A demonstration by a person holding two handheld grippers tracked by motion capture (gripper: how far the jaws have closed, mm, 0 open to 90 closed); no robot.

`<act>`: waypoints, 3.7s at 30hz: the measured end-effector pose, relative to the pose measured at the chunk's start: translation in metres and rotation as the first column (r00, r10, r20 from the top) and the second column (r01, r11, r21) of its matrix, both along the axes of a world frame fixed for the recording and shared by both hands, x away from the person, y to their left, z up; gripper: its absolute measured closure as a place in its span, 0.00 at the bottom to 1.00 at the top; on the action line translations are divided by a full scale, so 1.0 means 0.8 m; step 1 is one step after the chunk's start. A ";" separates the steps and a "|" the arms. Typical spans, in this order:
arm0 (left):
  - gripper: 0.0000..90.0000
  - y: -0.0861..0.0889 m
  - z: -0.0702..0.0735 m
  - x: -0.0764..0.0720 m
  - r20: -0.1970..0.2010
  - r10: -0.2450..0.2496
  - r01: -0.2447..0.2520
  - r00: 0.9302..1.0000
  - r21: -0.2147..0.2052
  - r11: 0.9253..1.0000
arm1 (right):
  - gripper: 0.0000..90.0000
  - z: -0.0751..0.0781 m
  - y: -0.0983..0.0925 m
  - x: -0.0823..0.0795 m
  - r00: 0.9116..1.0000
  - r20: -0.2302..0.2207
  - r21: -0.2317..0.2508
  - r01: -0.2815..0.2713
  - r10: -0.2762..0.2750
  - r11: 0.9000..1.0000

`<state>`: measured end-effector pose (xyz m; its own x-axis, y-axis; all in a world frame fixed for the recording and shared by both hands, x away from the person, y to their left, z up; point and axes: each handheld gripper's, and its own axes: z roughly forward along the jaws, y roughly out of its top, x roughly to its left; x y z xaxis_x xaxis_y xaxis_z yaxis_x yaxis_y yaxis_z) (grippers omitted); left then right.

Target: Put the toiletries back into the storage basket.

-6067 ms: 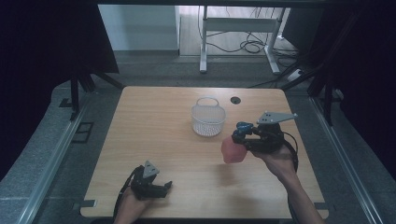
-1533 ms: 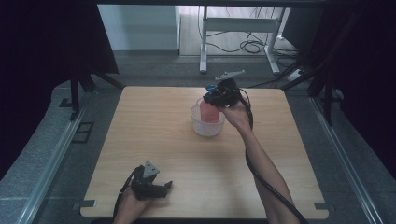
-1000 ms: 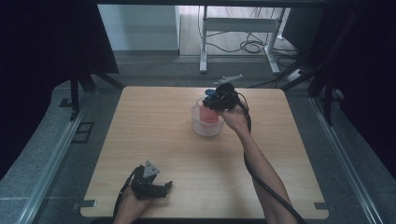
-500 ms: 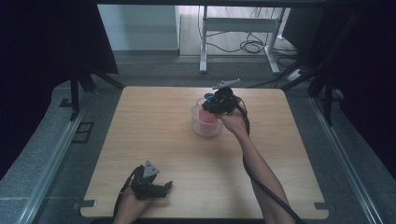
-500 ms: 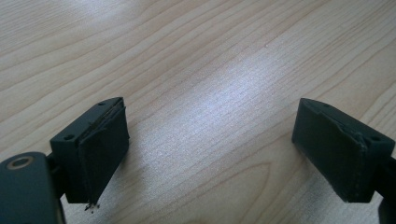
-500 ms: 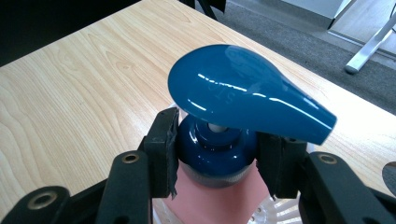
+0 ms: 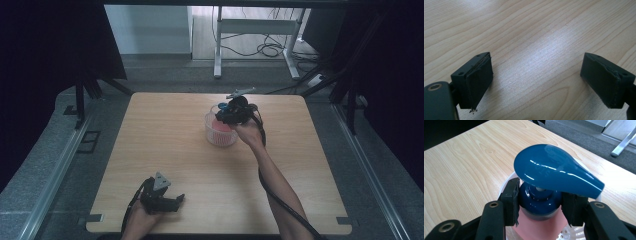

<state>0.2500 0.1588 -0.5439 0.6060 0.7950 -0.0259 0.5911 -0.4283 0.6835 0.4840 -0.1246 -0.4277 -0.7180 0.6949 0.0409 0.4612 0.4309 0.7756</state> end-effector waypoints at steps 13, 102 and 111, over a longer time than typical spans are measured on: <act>0.12 0.000 0.000 0.000 0.000 0.000 0.000 1.000 -0.001 1.000 | 0.57 -0.011 -0.009 0.005 0.999 -0.049 0.058 0.024 -0.022 0.998; 0.12 0.000 0.000 0.000 0.002 -0.002 0.002 1.000 -0.001 1.000 | 0.08 0.021 -0.051 -0.051 0.998 0.058 0.029 0.012 -0.014 1.000; 0.12 0.000 0.000 0.000 0.002 -0.002 0.002 1.000 0.000 1.000 | 0.05 0.023 -0.055 -0.065 0.997 0.076 0.009 0.004 -0.005 1.000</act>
<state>0.2502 0.1586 -0.5440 0.6075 0.7939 -0.0250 0.5889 -0.4290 0.6849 0.4319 -0.1683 -0.4090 -0.7159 0.6982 -0.0072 0.4032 0.4218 0.8121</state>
